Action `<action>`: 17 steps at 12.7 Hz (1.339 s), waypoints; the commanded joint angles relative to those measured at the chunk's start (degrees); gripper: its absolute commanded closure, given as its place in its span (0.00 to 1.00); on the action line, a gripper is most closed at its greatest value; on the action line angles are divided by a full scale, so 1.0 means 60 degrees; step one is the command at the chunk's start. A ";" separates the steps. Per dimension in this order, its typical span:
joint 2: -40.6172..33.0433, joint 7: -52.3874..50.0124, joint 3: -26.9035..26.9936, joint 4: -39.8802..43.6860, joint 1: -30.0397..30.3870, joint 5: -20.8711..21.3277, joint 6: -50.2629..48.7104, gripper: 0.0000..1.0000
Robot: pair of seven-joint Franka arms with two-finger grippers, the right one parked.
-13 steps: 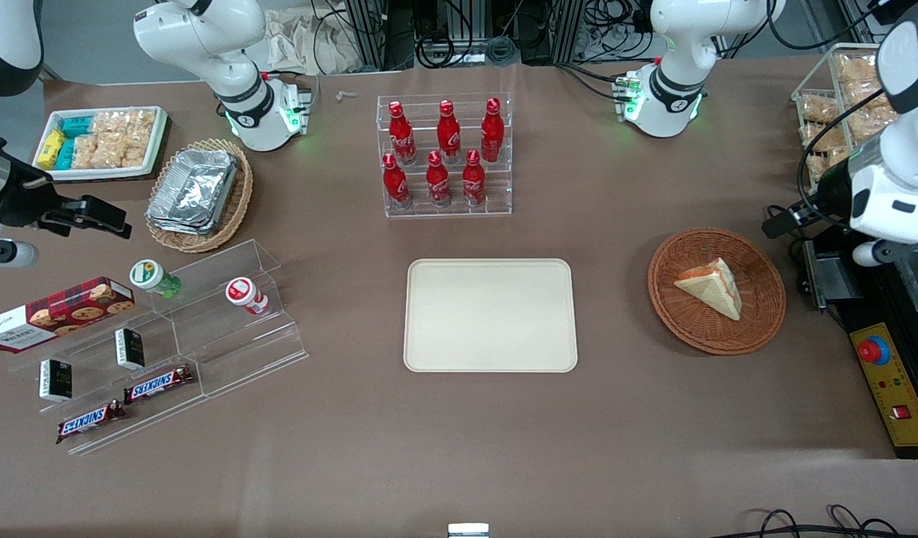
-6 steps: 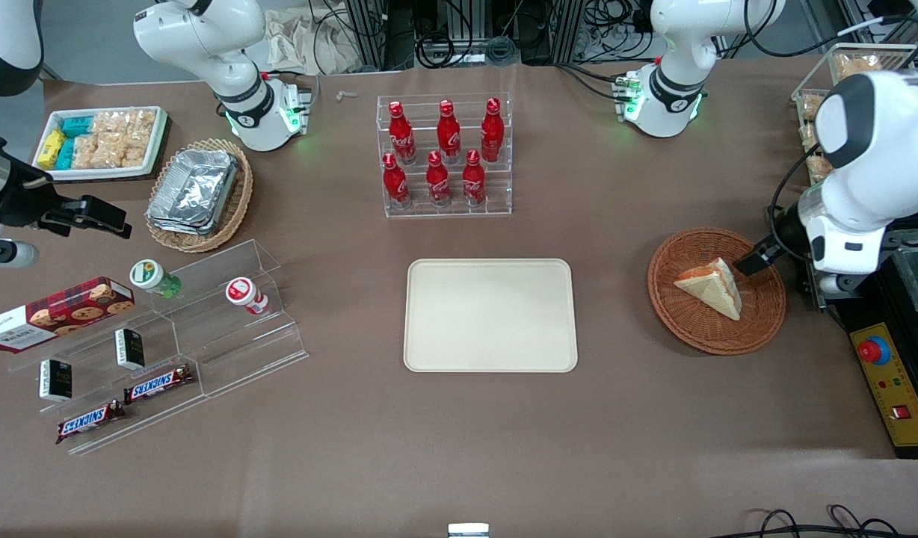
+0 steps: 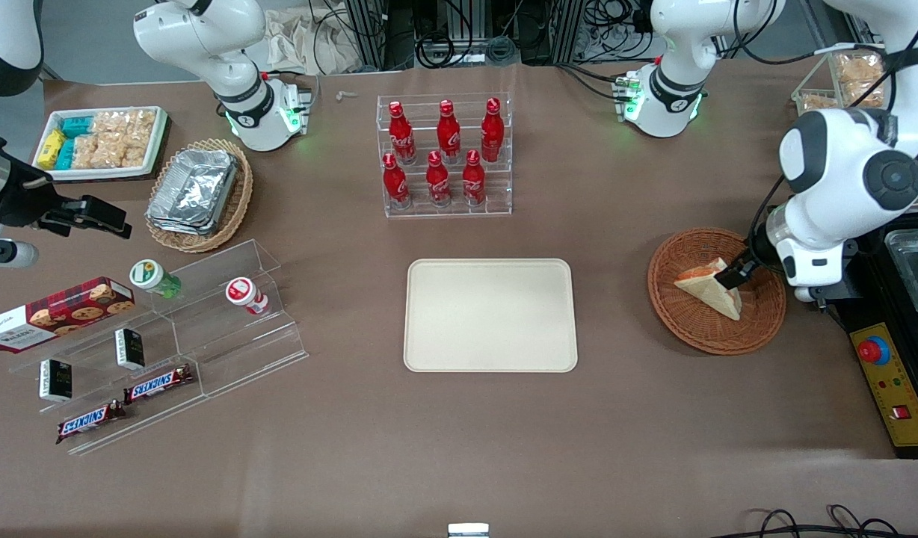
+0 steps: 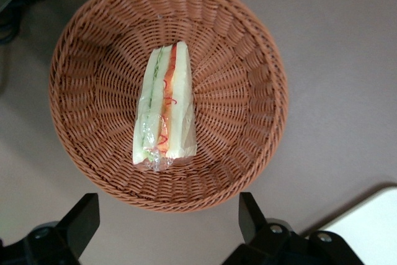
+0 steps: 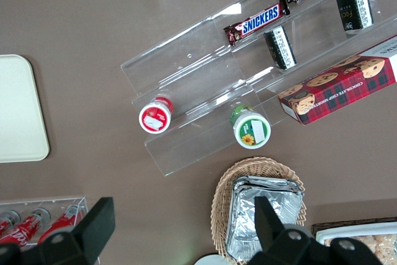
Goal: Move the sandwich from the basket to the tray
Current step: 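Lower the open left gripper around the wrapped sandwich and close it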
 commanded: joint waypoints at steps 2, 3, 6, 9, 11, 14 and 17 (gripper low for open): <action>0.0174 -0.0350 -0.0061 -0.0300 0.0106 0.0065 0.0296 0.00; 0.0306 -0.0365 -0.0061 -0.0314 0.0280 0.0065 0.0427 0.00; 0.0657 -0.0350 -0.0061 -0.0636 0.0544 0.0065 0.1070 0.00; 0.1024 -0.0365 -0.0061 -0.0855 0.0545 0.0065 0.1525 0.00; 0.1171 -0.0365 -0.0075 -0.1148 0.0735 0.0065 0.2052 0.00; 0.1580 -0.0350 -0.0076 -0.1135 0.0735 0.0065 0.2390 0.00; 0.2005 -0.0350 -0.0076 -0.1091 0.0735 0.0065 0.2887 0.05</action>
